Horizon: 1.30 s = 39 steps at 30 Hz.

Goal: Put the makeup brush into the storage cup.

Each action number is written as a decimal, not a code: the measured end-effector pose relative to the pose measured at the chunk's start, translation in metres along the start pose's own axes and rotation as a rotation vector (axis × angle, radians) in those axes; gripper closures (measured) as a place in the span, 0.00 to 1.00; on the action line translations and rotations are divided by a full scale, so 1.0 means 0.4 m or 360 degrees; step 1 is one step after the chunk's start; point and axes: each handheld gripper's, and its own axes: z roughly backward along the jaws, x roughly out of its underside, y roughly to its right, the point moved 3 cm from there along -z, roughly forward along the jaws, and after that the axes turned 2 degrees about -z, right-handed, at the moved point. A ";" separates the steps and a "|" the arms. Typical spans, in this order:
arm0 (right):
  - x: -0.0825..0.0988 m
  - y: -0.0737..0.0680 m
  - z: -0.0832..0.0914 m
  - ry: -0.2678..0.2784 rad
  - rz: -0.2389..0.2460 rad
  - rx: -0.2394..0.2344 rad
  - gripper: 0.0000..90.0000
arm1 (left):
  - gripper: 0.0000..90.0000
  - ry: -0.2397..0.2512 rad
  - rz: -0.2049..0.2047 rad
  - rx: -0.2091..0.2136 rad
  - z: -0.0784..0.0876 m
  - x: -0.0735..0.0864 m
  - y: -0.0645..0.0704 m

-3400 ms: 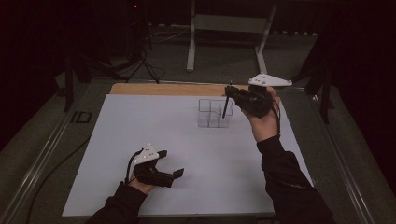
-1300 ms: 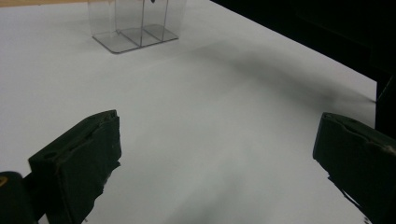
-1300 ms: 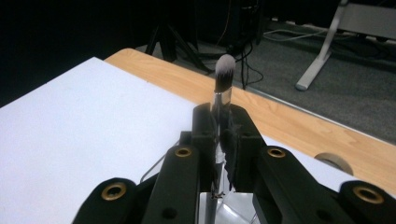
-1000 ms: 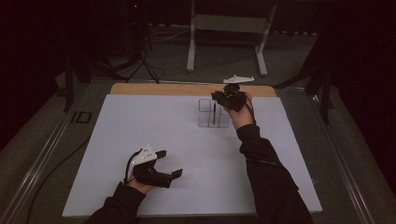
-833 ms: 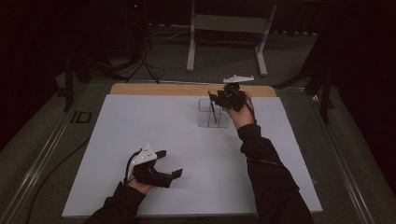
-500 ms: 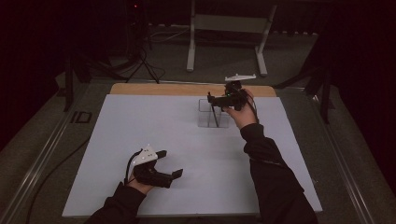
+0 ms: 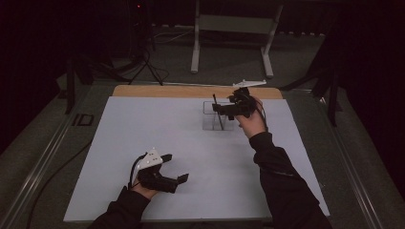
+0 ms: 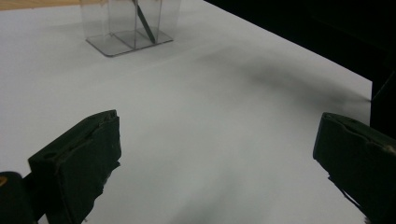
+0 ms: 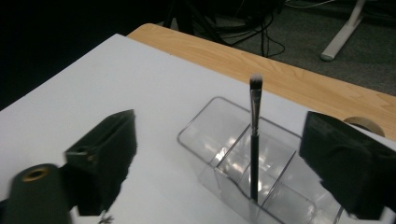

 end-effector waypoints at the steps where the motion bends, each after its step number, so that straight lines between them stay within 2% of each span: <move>1: 0.003 -0.002 0.004 0.0006 0.0008 0.0011 0.15 | 0.02 -0.0003 0.0001 0.0004 -0.001 0.000 0.001; 8: 0.030 -0.021 0.030 0.0009 0.0054 -0.0044 0.15 | 0.02 -0.0014 -0.0010 0.0008 -0.002 -0.001 0.006; 12: 0.045 -0.031 0.053 0.0048 0.0071 -0.0072 0.15 | 0.02 -0.0016 -0.0014 0.0009 -0.001 -0.003 0.009; 16: 0.060 -0.039 0.072 0.0038 0.0097 -0.0091 0.16 | 0.02 -0.0006 -0.0014 0.0001 0.002 -0.010 0.011; 20: 0.082 -0.042 0.088 0.0043 0.0091 -0.0150 0.17 | 0.02 -0.0001 -0.0035 0.0009 0.006 -0.018 0.016; 22: 0.093 -0.045 0.095 0.0057 0.0111 -0.0169 0.17 | 0.02 0.0004 -0.0041 0.0019 0.008 -0.020 0.019; 25: 0.111 -0.048 0.104 0.0040 0.0147 -0.0159 0.18 | 0.02 -0.0004 -0.0055 0.0026 0.011 -0.026 0.021; 28: 0.129 -0.051 0.113 0.0043 0.0158 -0.0202 0.19 | 0.02 -0.0003 -0.0054 0.0022 0.015 -0.032 0.019; 30: 0.140 -0.053 0.120 0.0054 0.0189 -0.0206 0.19 | 0.02 0.0002 -0.0047 0.0024 0.019 -0.036 0.016; 32: 0.145 -0.054 0.124 0.0060 0.0188 -0.0222 0.19 | 0.02 -0.0001 -0.0049 0.0024 0.022 -0.038 0.013; 37: 0.179 -0.057 0.148 0.0077 0.0201 -0.0292 0.19 | 0.02 0.0012 -0.0103 0.0057 0.040 -0.049 0.004; 39: 0.192 -0.057 0.152 0.0063 0.0223 -0.0354 0.19 | 0.02 0.0001 -0.0108 0.0079 0.042 -0.048 0.002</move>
